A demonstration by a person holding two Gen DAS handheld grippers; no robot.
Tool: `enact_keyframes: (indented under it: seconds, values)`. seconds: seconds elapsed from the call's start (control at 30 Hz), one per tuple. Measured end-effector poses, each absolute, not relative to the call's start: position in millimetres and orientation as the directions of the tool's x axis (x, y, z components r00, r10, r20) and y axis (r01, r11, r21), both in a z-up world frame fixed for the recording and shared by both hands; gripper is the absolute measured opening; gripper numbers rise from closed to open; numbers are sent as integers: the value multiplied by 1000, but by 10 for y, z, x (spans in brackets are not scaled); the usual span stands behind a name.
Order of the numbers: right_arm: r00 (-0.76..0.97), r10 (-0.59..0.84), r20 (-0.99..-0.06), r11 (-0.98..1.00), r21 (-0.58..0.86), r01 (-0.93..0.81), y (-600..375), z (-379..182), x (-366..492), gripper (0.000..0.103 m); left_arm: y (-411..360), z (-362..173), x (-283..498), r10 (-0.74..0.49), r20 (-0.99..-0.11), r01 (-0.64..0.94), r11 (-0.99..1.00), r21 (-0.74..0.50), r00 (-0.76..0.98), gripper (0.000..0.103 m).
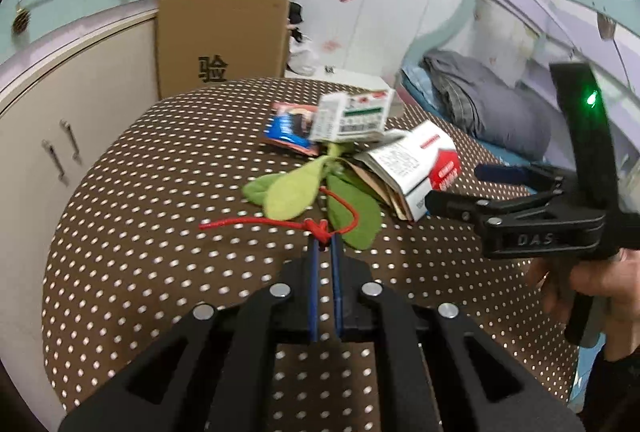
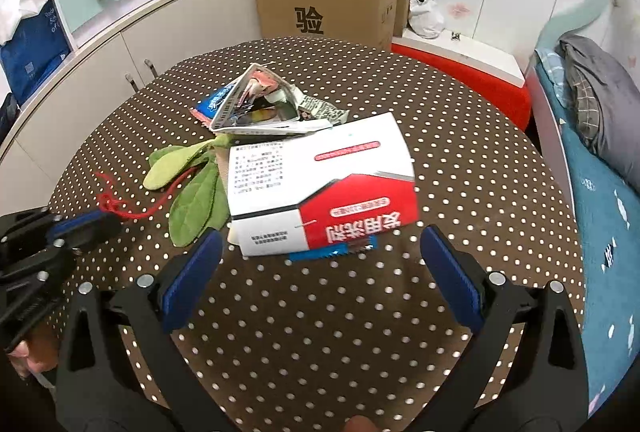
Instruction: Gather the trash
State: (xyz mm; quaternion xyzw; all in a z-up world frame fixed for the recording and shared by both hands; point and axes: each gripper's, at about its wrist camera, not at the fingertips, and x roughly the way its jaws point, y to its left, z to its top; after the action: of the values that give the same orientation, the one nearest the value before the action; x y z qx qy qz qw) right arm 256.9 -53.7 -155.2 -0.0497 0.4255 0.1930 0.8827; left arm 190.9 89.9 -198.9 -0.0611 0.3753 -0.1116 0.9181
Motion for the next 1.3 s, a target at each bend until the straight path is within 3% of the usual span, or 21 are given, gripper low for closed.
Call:
enact_keyframes:
  seconds: [0.27, 0.4, 0.5, 0.57, 0.6, 0.63, 0.9, 1.03, 1.3]
  values:
    - [603, 217, -768, 911, -63, -408, -232, -1596, 2666, 97, 1018, -1967, 1826, -276, -655, 157, 959, -235, 704, 6]
    - [590, 178, -787, 914, -89, -395, -260, -1702, 2813, 97, 1014, -1959, 1793, -279, -651, 167, 959, -231, 706, 6]
    - [570, 226, -790, 914, -29, -404, -342, -1762, 2891, 96, 1006, -1962, 1801, -285, -652, 173, 957, -232, 703, 6]
    - [563, 277, -778, 917, 39, -397, -434, -1770, 2915, 86, 1009, -1961, 1793, -283, -652, 168, 957, -235, 704, 6]
    - [564, 287, -774, 918, 55, -392, -463, -1772, 2918, 64, 1011, -1958, 1788, -280, -650, 165, 958, -234, 706, 6]
    - [551, 311, -774, 916, 89, -391, -503, -1777, 2918, 50, 1008, -1954, 1782, -276, -649, 162, 959, -231, 709, 6]
    - [573, 365, -734, 910, 150, -387, -667, -1641, 2728, 50, 869, -1961, 1733, -277, -654, 176, 960, -218, 703, 6]
    - [600, 315, -736, 915, 68, -397, -603, -1608, 2662, 66, 860, -1963, 1744, -272, -657, 170, 961, -216, 703, 6]
    - [630, 275, -726, 904, -28, -427, -416, -1573, 2685, 72, 867, -1980, 1748, -280, -660, 171, 959, -226, 697, 6]
